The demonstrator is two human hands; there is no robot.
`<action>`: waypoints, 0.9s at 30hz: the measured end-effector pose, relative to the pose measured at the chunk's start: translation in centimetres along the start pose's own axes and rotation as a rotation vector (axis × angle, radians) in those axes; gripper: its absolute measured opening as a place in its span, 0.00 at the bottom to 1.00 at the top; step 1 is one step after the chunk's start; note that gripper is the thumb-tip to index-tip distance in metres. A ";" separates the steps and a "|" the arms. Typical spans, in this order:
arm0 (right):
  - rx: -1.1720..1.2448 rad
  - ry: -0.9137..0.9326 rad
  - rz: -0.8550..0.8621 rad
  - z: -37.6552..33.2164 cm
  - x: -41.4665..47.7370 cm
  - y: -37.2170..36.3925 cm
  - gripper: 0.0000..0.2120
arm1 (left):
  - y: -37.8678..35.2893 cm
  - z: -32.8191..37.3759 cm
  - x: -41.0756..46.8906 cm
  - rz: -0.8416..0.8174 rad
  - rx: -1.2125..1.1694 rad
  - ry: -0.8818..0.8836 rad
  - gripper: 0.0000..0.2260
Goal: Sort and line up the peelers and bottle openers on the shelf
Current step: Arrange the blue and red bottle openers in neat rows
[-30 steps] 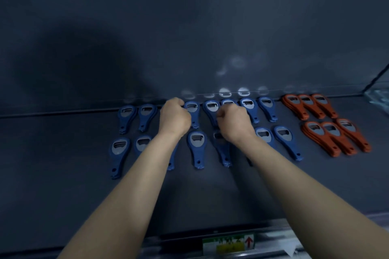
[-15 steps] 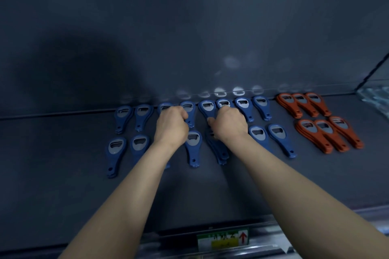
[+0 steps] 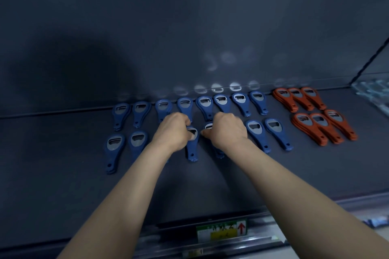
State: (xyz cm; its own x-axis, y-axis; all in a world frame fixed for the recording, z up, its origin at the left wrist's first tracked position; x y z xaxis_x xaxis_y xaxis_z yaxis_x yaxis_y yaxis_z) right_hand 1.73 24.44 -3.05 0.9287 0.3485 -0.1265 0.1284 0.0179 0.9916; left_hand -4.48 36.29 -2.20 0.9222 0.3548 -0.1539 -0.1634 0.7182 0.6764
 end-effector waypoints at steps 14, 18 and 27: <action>0.081 -0.038 0.112 0.1 1.3 1.0 0.18 | 1.2 -0.8 1.3 0.232 -0.104 -0.092 0.13; 0.138 -0.079 0.064 0.1 2.6 0.5 0.15 | 0.9 -0.9 2.8 0.116 -0.004 -0.155 0.16; 0.077 -0.101 0.065 -1.0 3.9 -0.1 0.13 | 1.0 -0.7 4.2 -0.062 0.090 -0.220 0.15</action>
State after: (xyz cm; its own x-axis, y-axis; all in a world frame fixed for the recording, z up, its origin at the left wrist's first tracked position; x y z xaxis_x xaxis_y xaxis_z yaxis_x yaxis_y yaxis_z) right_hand 5.00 26.74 -3.62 0.9659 0.2499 -0.0680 0.0893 -0.0746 0.9932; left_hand -0.98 38.93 -2.65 0.9853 0.1651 -0.0431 -0.0810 0.6749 0.7335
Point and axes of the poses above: each hand's wrist, its own x-axis towards the middle knuckle, its own y-axis out of the back of the hand, z = x × y, the point moved 3 cm from there along x, towards the middle knuckle, and after that the axes turned 14 degrees about -x, right-handed, at the moved point
